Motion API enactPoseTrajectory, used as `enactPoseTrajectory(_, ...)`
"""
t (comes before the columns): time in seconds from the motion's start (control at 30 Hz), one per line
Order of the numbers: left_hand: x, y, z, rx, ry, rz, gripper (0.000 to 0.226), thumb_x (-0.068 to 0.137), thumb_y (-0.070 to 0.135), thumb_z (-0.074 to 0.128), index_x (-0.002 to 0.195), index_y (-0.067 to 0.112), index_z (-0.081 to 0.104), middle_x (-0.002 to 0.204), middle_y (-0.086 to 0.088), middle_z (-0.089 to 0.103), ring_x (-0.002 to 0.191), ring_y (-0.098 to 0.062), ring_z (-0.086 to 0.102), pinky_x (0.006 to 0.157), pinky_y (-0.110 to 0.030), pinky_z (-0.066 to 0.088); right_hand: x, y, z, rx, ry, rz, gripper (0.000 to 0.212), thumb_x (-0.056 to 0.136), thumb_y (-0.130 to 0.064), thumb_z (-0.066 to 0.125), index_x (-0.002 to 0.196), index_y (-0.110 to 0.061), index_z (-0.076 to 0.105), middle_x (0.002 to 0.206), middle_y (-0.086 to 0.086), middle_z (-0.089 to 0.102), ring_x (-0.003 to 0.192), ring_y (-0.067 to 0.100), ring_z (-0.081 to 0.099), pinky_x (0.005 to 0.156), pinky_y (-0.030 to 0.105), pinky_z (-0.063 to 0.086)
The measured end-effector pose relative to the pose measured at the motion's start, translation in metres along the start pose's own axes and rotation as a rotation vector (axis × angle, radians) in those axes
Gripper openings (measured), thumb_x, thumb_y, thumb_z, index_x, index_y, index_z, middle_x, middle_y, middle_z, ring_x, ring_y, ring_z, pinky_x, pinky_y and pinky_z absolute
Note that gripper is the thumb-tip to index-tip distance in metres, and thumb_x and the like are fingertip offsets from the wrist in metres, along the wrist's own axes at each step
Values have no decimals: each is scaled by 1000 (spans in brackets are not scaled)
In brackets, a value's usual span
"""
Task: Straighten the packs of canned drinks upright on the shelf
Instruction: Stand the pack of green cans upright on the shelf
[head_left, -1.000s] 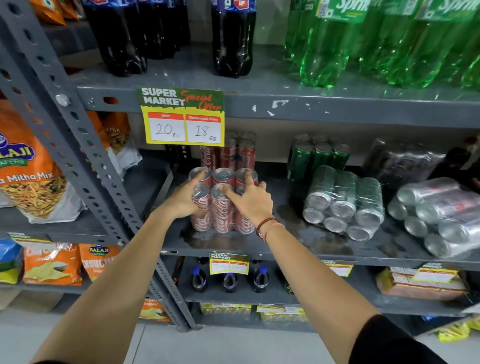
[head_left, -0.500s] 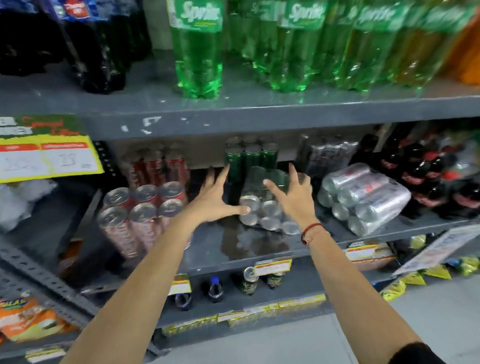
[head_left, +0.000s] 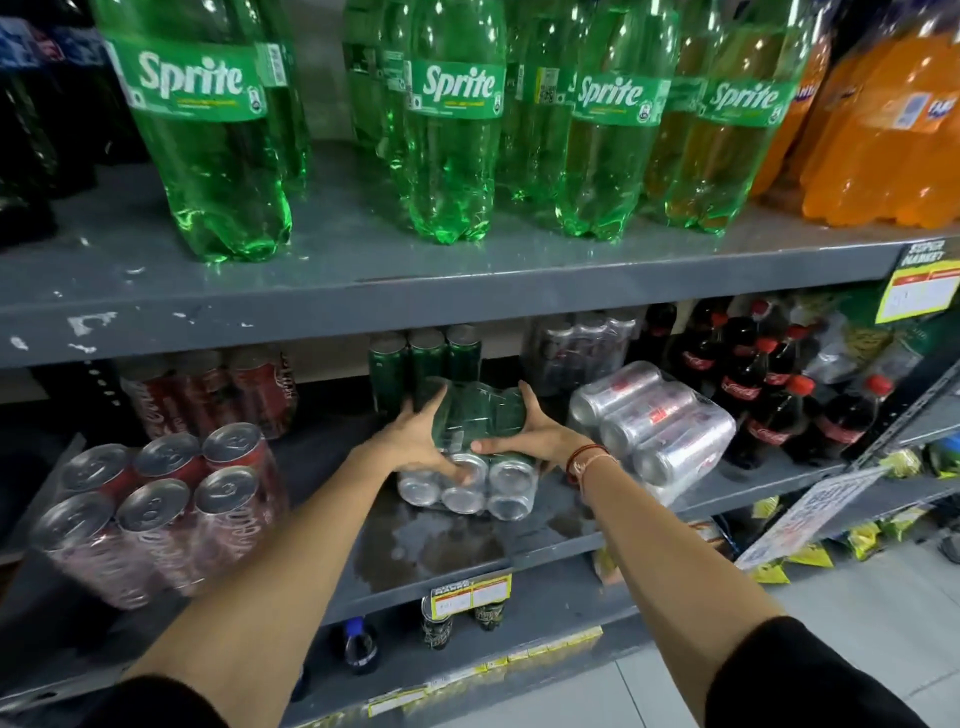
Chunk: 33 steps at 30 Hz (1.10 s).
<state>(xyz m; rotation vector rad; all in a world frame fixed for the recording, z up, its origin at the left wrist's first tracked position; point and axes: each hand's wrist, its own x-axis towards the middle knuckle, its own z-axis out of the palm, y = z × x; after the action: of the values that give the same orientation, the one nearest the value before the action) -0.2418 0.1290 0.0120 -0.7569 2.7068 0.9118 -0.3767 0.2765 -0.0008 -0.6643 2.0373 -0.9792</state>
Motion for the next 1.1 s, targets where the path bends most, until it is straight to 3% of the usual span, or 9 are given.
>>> enactPoseTrajectory(0.23, -24, -7, 22, 102, 257, 14, 131, 50, 60, 80, 146, 37, -6, 158, -12, -8, 134, -42, 32, 105, -43, 37, -18, 6, 9, -22, 97, -187, 141, 44, -46, 91, 149, -34, -2, 142, -1, 47, 133, 16, 43, 115, 36, 30)
enactPoseTrajectory(0.37, -50, -17, 51, 114, 473, 85, 131, 52, 65, 75, 147, 30, -8, 157, -13, -13, 136, -41, 29, 96, -48, 44, -46, 11, 22, -183, 206, -369, 130, 49, -55, 86, 146, -46, -1, 159, 1, 16, 146, 19, 17, 118, 43, 22)
enactPoseTrajectory(0.5, -72, -35, 92, 130, 671, 249, 126, 57, 53, 77, 148, 22, -4, 154, -18, -17, 134, -47, 32, 75, -49, 57, -79, 32, 42, -324, 302, -505, 131, 54, -53, 85, 141, -52, -13, 161, -2, 0, 142, 18, 25, 111, 42, 32)
enactPoseTrajectory(0.57, -77, -45, 103, 133, 675, 312, 127, 59, 55, 75, 147, 23, -10, 152, -17, -26, 134, -47, 29, 73, -46, 58, -87, 48, 55, -374, 393, -559, 126, 58, -54, 82, 137, -56, -18, 159, -7, -14, 139, 21, 32, 99, 37, 43)
enactPoseTrajectory(0.73, -84, -61, 118, 73, 669, 447, 123, 65, 66, 67, 146, 23, -16, 149, -25, -30, 145, -30, -9, 104, -37, 32, -72, 85, 83, -359, 580, -793, 118, 68, -44, 80, 142, -53, -11, 153, -19, -29, 132, 23, 43, 73, 32, 56)
enactPoseTrajectory(0.83, -87, -64, 122, 76, 659, 460, 115, 72, 66, 59, 146, 22, -17, 147, -28, -30, 143, -25, -16, 108, -33, 27, -62, 94, 87, -374, 583, -802, 114, 73, -32, 79, 144, -49, -8, 155, -13, -28, 96, 30, 67, 61, 30, 54)
enactPoseTrajectory(0.9, -88, -65, 121, 66, 640, 446, 111, 74, 67, 54, 145, 23, -20, 147, -27, -32, 143, -30, -9, 108, -33, 30, -59, 95, 85, -383, 561, -810, 112, 77, -28, 77, 144, -50, -10, 154, -14, -30, 80, 31, 67, 61, 27, 53)
enactPoseTrajectory(1.0, -89, -64, 115, 60, 624, 427, 105, 76, 67, 50, 146, 26, -16, 150, -24, -28, 138, -37, 27, 92, -35, 52, -58, 93, 80, -416, 553, -803, 107, 79, -33, 74, 144, -50, -10, 154, -13, -30, 77, 29, 66, 60, 19, 46)
enactPoseTrajectory(1.1, -94, -60, 109, -23, 686, 419, 91, 81, 64, 46, 148, 29, -5, 155, -12, -20, 141, -25, 23, 90, -31, 50, -66, 90, 70, -416, 549, -832, 92, 81, -51, 64, 147, -46, -1, 160, -1, -15, 76, 23, 64, 60, 24, 54)
